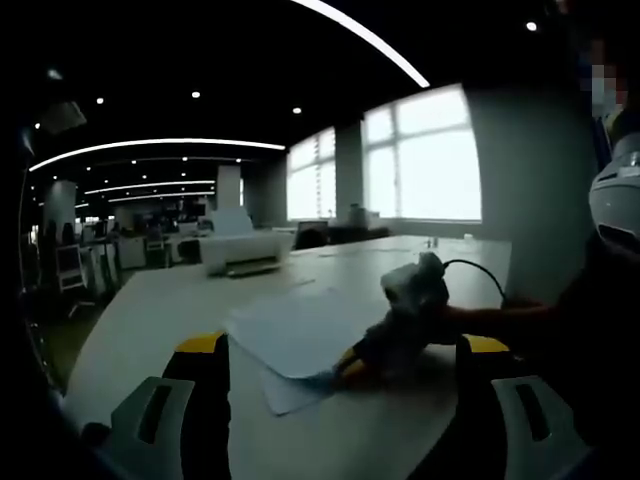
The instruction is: Organize the stack of printing papers by aligning and flattening the scattered papers on the table
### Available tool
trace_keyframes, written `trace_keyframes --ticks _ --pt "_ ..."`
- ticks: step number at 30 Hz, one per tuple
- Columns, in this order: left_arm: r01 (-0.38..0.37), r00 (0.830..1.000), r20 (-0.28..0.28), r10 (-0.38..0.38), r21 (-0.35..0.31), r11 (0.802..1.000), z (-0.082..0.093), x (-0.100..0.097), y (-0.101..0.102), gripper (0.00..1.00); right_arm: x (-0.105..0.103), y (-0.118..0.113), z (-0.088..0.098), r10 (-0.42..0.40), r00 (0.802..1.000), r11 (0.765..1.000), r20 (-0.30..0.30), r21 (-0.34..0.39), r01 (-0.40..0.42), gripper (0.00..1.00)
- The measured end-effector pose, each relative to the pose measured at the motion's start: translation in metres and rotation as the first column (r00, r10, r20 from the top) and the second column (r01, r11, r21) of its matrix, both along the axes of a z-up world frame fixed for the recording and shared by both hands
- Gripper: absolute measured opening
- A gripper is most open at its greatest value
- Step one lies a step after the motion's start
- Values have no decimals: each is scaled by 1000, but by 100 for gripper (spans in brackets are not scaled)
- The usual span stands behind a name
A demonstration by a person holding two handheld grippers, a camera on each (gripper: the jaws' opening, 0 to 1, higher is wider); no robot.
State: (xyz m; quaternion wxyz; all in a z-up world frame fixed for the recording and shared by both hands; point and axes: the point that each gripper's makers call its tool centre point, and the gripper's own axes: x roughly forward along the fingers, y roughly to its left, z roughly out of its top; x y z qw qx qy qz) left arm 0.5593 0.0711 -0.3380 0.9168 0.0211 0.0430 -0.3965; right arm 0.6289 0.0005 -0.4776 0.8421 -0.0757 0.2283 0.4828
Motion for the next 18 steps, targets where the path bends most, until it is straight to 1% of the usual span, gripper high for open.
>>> trace_keyframes --ticks 8,11,13,14,16,18 --pt "-1 1000 2 1 0 1000 0 0 1 96 1 -5 9 -15 999 1000 50 -12 15 0" --pt "-2 1000 2 2 2 1000 0 0 1 96 2 -8 14 -20 996 999 83 -25 22 0" --pt "-2 1000 4 2 2 1000 1 0 1 96 1 -10 20 -16 996 999 90 -28 19 0" --pt "-1 1000 4 1 2 1000 1 -1 1 96 0 -11 21 -10 996 999 94 -36 14 0" --pt "-2 1000 6 2 3 1000 2 -1 1 96 2 -14 25 -8 992 998 123 -60 15 0" --pt "-1 1000 6 1 3 1000 2 0 0 96 1 -16 28 -5 991 998 134 -66 14 0"
